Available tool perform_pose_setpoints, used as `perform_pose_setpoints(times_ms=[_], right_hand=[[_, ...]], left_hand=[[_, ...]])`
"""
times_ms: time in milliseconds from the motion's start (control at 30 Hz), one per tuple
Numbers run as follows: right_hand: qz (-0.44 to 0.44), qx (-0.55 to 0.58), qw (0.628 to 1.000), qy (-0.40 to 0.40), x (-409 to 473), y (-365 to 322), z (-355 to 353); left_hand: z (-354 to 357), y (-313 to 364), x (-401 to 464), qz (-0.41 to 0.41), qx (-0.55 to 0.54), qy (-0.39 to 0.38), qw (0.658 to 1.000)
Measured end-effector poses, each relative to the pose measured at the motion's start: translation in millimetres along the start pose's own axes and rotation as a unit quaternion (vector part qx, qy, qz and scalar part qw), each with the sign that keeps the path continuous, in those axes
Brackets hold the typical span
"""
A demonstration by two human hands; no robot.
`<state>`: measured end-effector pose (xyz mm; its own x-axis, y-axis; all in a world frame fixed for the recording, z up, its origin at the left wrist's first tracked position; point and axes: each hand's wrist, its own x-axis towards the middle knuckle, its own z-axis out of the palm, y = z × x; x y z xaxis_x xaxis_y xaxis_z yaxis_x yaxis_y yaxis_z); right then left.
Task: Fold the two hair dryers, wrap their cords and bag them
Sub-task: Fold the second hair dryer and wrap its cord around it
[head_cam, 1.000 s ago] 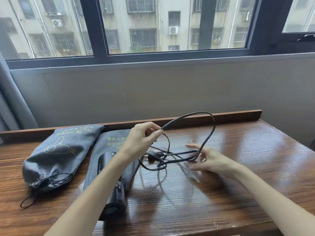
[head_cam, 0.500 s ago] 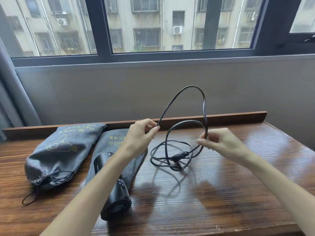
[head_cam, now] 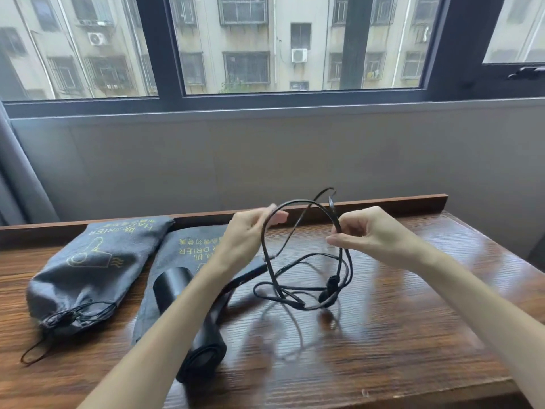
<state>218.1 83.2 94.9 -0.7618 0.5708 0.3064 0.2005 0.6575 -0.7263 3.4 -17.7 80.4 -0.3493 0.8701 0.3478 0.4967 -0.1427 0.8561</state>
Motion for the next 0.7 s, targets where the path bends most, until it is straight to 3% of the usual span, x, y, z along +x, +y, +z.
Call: perform_pose_setpoints(times_ms=[67, 100, 167, 267, 400, 500, 633, 700], right_hand=[[0.002, -0.012, 1.000, -0.009, 0, -1, 1], [0.000, -0.018, 1.000, -0.011, 1, -1, 2], [-0.003, -0.021, 1.000, -0.010, 2, 1, 4], [-0.016, -0.020, 1.000, -0.003, 2, 5, 6], [-0.015, -0.027, 0.999, 0.025, -3, 14, 5], [0.029, -0.054, 0.996, 0.062, -8, 31, 2], [0.121, -0.119, 0.965, 0.198, -16, 43, -2], [0.087, -0.094, 0.952, 0.280, -23, 33, 1]], left_hand=[[-1, 26, 1, -0.089, -0.173, -0.085, 0.977], [-2, 36, 1, -0.118, -0.209, -0.123, 0.963], [-1, 48, -2, -0.085, -0.138, -0.148, 0.976], [1, 45, -4, 0.003, -0.033, -0.099, 0.995], [-9, 27, 0, -0.041, -0.084, 0.006, 0.996], [-18, 19, -1, -0.076, -0.153, 0.041, 0.984], [-29, 23, -4, -0.086, -0.249, 0.049, 0.964], [-32, 30, -4, -0.073, -0.290, 0.051, 0.953]])
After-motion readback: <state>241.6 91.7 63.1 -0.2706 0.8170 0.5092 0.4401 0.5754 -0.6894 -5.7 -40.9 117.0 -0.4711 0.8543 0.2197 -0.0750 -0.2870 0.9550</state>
